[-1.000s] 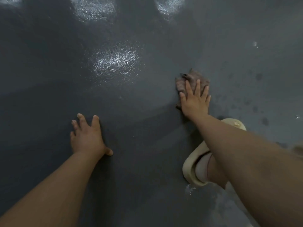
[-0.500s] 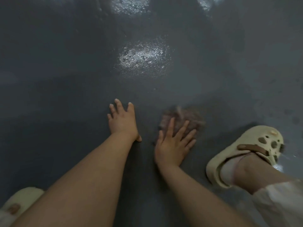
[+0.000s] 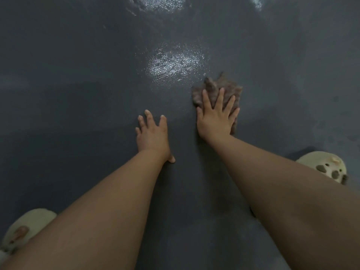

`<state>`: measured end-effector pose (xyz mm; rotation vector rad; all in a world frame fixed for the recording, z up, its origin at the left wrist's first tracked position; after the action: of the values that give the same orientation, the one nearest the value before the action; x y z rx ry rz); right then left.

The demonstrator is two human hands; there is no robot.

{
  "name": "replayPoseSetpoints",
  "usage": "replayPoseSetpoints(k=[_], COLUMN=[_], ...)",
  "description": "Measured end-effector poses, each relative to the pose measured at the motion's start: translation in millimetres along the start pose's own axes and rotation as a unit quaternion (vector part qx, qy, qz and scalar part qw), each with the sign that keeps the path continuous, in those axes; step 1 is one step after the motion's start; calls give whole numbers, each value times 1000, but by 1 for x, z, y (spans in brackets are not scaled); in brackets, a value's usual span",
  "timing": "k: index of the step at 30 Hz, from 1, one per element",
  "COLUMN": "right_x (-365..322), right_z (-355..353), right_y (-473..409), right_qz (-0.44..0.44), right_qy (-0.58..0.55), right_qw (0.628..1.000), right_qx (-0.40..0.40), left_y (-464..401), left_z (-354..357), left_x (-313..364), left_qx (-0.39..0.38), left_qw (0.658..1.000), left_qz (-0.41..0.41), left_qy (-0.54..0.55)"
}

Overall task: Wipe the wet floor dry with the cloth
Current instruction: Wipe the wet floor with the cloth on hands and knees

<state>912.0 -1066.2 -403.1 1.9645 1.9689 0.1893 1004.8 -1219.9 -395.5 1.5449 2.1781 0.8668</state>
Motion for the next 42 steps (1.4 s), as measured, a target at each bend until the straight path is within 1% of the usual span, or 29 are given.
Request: replayPoseSetpoints(k=[2, 4, 6, 8, 11, 13, 15, 17, 21, 23, 27, 31, 36, 40, 42], right_x=[-8, -11, -11, -9, -6, -6, -1, 1, 8, 10, 12, 17, 26, 22, 17], right_z=[10, 22, 36, 45, 35, 19, 7, -10, -41, -58, -84, -93, -77, -47, -25], right_y=[24, 57, 96, 130, 149, 155, 164, 180, 217, 233, 255, 264, 240, 216, 199], right_qz=[-47, -81, -109, -139, -150, -136, -106, -81, -69, -70, -64, -42, -30, -59, -88], right_qy=[3, 12, 30, 51, 80, 89, 57, 27, -8, -22, -38, -38, -35, -34, -7], right_qw=[999, 996, 991, 981, 964, 958, 965, 975, 983, 987, 992, 994, 994, 992, 989], right_qx=[-5, -30, -69, -124, -204, -236, -231, -204, -169, -145, -102, -96, -102, -106, -119], left_y=[1, 7, 18, 41, 82, 108, 135, 162, 212, 226, 240, 236, 202, 170, 154], left_z=[-1, 0, 5, 10, 4, -10, -27, -45, -65, -66, -60, -42, -18, 11, 24], left_x=[-3, -6, -9, -10, -4, 3, 7, 8, 4, 3, 7, 17, 37, 48, 46], left_qx=[5, 6, -1, -13, -19, -3, 23, 53, 96, 102, 102, 77, 51, 21, 4], left_qw=[1000, 1000, 1000, 1000, 999, 999, 998, 996, 992, 990, 988, 989, 991, 992, 992], left_qz=[6, 19, 26, 19, 16, 26, 32, 35, 32, 37, 56, 67, 74, 72, 58], left_qy=[-3, -12, -15, -3, 36, 46, 53, 61, 80, 89, 103, 105, 98, 99, 114])
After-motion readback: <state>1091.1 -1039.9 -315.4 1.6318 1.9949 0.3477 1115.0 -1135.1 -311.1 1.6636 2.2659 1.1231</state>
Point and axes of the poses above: each hand's wrist, its own y-axis away from the middle knuckle, its own z-axis out of the palm, x = y × z, the point moved 10 cm from there along -y, towards the middle knuckle
